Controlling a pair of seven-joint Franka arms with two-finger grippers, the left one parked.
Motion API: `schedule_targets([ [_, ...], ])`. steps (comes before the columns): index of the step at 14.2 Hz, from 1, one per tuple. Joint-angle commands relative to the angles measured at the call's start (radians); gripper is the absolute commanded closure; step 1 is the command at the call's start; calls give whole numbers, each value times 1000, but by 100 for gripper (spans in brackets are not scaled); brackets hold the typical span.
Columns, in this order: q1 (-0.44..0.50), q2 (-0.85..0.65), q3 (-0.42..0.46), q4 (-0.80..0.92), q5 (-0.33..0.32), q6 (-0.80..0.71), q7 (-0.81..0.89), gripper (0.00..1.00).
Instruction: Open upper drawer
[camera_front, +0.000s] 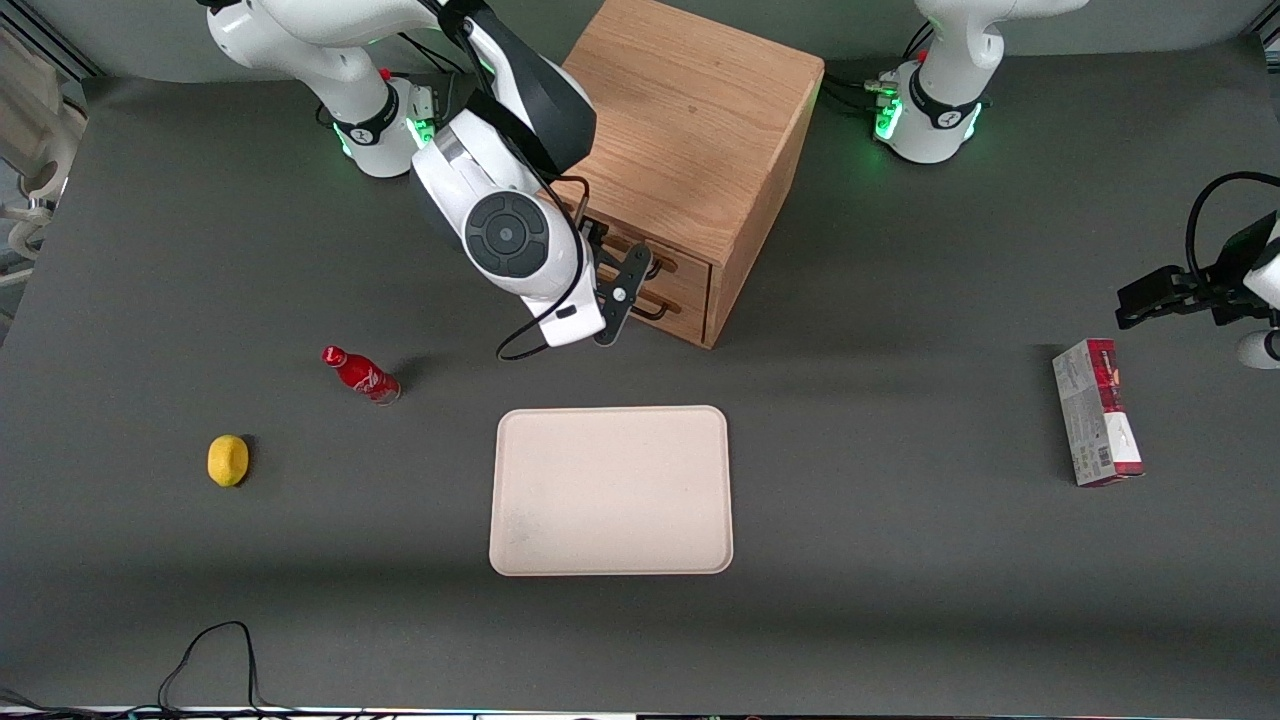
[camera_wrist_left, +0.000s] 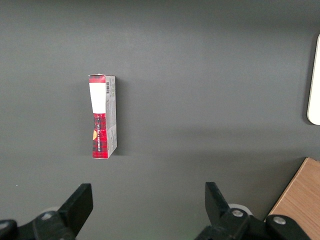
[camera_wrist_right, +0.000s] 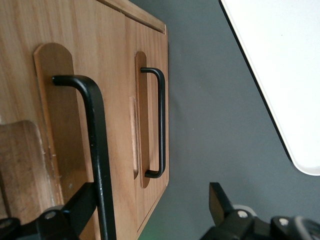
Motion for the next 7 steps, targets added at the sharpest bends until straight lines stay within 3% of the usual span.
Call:
schedule_targets([
  [1,-6,-3,3,-10,26,10,-33,0],
  [7,-3,6,3,-35,24,64,-38,0],
])
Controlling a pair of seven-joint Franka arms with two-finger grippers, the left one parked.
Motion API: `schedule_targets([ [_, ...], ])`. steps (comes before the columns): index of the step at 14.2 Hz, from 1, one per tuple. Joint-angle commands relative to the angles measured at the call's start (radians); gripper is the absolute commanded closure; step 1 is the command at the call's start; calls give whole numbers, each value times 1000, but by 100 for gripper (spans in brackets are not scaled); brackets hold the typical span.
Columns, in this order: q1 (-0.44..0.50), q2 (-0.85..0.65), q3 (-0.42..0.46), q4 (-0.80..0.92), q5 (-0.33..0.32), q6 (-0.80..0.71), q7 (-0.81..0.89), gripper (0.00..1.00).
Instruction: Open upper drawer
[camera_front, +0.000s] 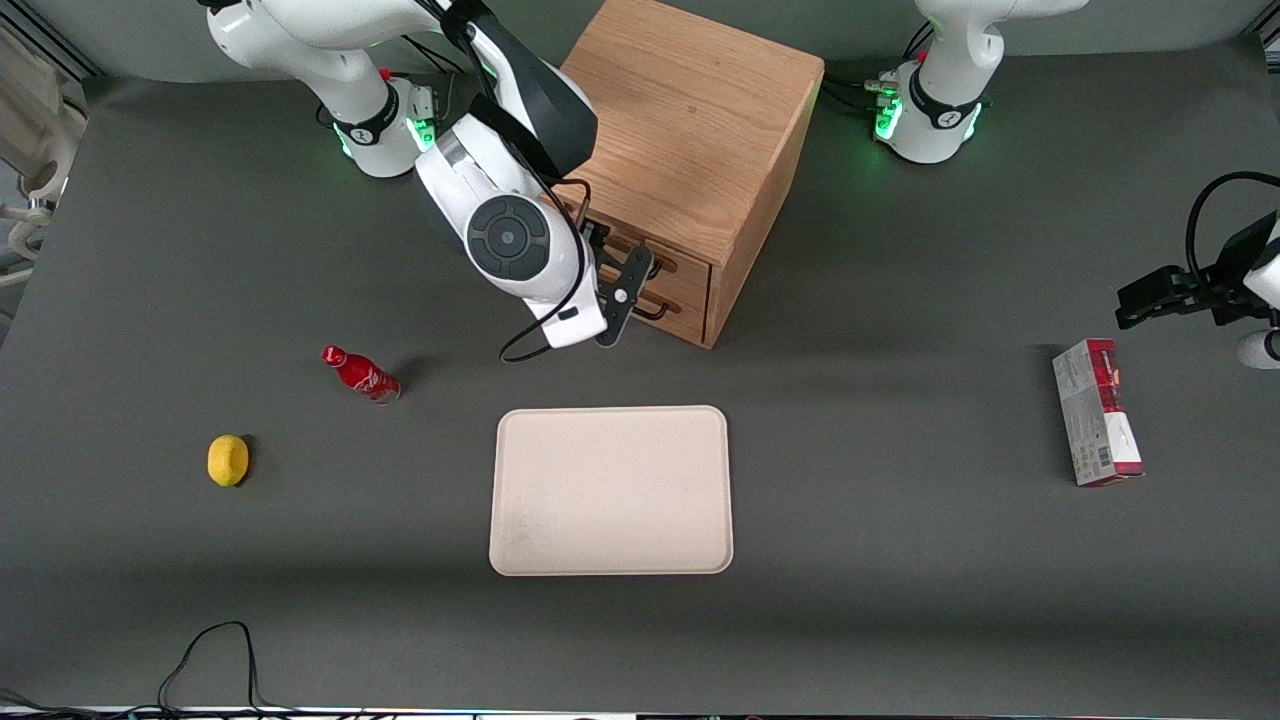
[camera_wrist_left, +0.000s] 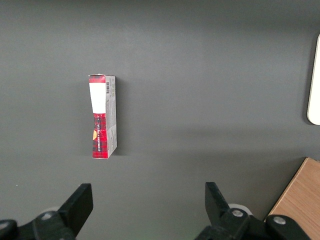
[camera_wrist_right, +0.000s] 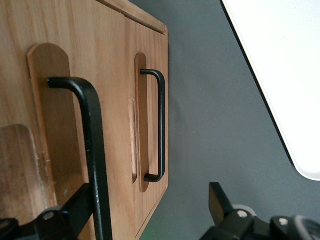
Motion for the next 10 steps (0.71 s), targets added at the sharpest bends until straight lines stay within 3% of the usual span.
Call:
schedule_targets([
  [1,-2,7,1,-16,20,47,-27,0],
  [10,-2,52,0,-18,13,117,-50,0],
])
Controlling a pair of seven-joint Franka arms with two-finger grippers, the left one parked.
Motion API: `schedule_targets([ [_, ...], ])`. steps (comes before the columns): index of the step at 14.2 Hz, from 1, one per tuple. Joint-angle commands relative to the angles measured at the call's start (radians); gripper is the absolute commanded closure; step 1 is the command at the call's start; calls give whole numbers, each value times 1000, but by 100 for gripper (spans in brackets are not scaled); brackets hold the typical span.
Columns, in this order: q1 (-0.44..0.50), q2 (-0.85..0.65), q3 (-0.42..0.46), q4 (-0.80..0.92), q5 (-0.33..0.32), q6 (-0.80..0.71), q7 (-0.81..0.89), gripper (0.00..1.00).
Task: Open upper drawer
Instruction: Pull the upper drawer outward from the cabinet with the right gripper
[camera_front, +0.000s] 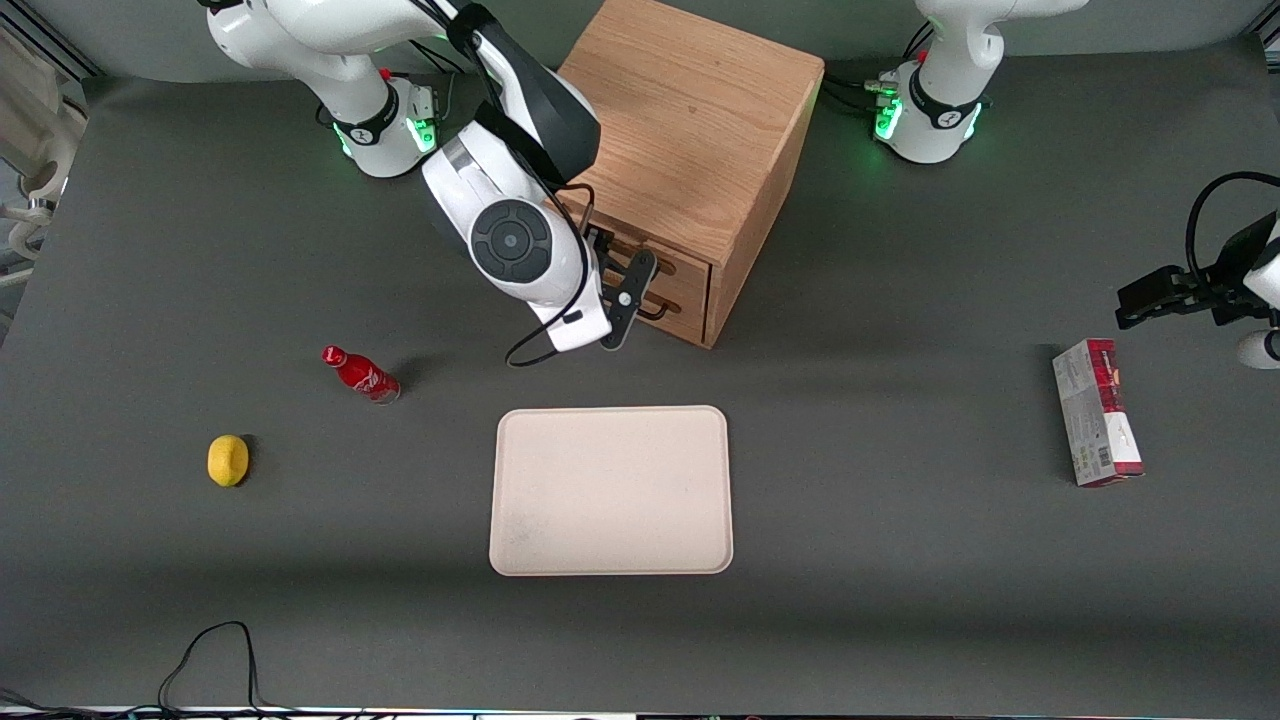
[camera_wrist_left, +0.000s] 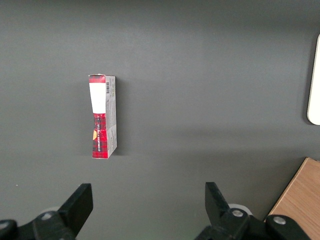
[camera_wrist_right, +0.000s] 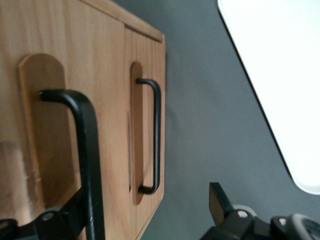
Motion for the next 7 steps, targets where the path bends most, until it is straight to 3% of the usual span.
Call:
schedule_targets([
  [1,-5,37,-4,6,10,42,-36,0],
  [7,-16,36,-5,9,10,41,-53,0],
])
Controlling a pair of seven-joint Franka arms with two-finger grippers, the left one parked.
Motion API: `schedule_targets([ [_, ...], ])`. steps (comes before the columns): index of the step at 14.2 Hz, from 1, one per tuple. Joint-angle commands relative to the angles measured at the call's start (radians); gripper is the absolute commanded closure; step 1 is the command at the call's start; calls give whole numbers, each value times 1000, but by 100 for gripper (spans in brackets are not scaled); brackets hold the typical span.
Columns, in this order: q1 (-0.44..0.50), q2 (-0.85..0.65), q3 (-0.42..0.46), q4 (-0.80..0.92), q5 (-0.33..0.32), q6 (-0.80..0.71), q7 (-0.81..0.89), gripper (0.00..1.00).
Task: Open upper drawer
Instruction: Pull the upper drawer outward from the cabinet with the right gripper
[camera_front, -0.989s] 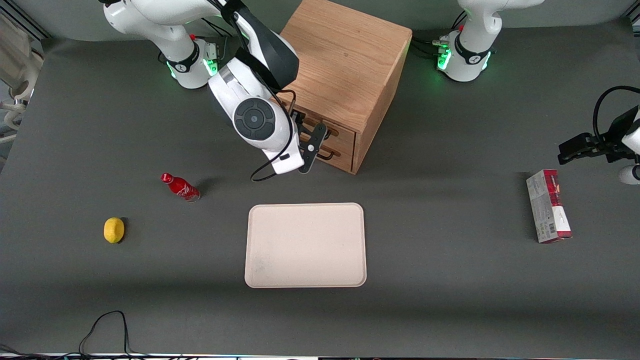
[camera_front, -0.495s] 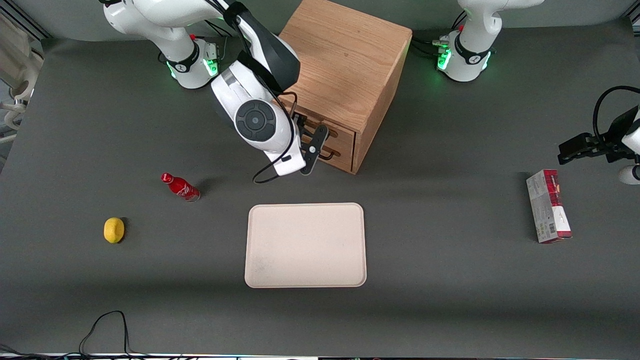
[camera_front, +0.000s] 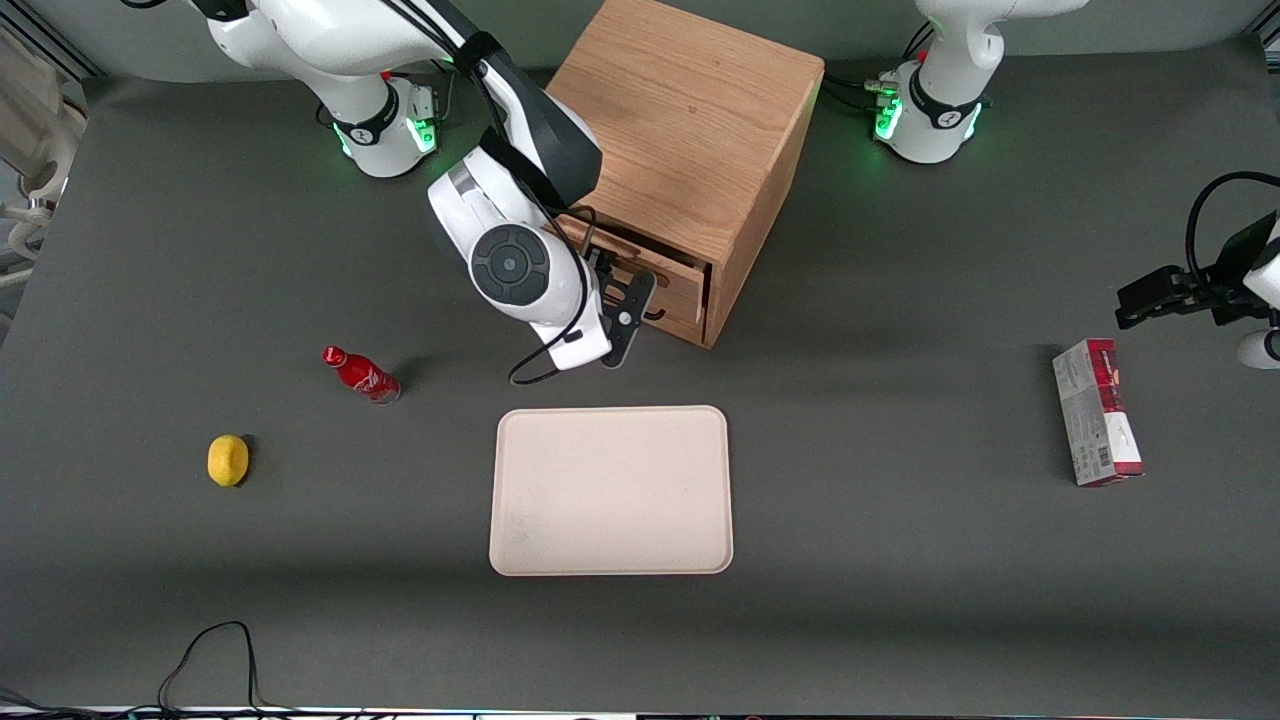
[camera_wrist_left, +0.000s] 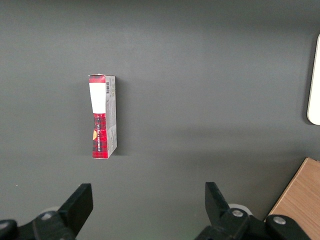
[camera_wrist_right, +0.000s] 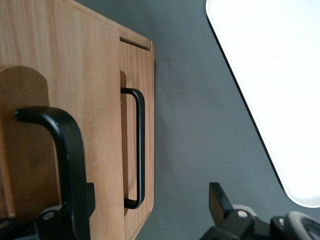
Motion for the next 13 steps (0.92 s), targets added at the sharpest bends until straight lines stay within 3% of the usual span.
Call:
schedule_targets([
  [1,-14,10,-1,7,6,4,-28,0],
  [13,-53,8,-3,74,13,-52,-21,0],
])
